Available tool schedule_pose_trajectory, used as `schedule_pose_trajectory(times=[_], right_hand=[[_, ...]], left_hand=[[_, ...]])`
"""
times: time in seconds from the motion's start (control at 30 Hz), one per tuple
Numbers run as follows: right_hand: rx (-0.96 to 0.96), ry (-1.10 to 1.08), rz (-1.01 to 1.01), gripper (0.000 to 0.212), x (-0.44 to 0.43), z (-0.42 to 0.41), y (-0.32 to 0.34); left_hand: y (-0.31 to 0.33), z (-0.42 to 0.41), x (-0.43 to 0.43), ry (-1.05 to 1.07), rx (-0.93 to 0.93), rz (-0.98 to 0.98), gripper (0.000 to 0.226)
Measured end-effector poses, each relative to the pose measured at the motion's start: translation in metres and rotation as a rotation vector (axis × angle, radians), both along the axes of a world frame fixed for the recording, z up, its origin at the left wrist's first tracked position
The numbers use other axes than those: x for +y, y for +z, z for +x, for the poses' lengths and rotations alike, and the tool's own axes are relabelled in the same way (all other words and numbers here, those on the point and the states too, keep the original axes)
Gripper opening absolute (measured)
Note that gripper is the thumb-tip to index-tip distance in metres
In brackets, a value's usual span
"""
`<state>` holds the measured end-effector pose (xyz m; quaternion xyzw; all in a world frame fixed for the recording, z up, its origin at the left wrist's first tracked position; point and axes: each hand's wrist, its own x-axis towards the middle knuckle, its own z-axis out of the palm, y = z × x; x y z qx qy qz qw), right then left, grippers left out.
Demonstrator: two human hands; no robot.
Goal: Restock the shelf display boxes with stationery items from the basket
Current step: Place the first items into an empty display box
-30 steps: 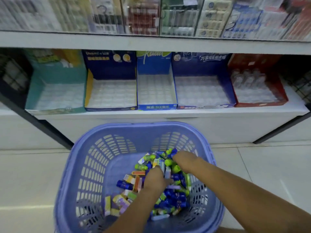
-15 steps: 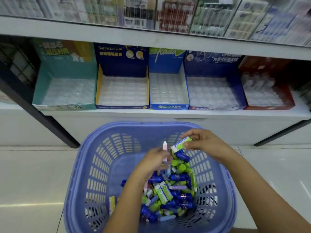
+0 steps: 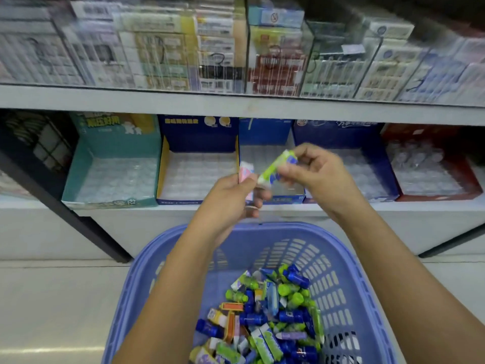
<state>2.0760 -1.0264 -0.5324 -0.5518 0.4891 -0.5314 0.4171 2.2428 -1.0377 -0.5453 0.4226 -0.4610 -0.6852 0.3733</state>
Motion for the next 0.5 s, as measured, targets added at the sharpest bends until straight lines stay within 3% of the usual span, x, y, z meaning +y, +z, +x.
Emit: schedule_pose_trajectory(times=[0.1,0.2,0.33,0.5], right_hand=[[0.196,-0.331,-0.023,0.02,-0.053,-0.007,-0.008],[0.408,-0.326,-0.06,0.017,-0.1,-0.005,-0.013],[0.729,-0.256,0.035,0.026,-0.136,0.003,-0.027],[0.669,-0.175,0.072,0.024,-0.147,-0.003,-0.032]], left_hand=[[-0.013,-0.005,-0.018,0.162,-0.488,-0.425,0.03],[-0.023,-0.012,-0.019,0.035,-0.722,-0.641,0.029],[-0.031,-0.017,-0.02,-0.025,-0.802,-0.656,0.034],[-0.027,-0.016,-0.021,-0.041,-0.793,-0.634,0.043]])
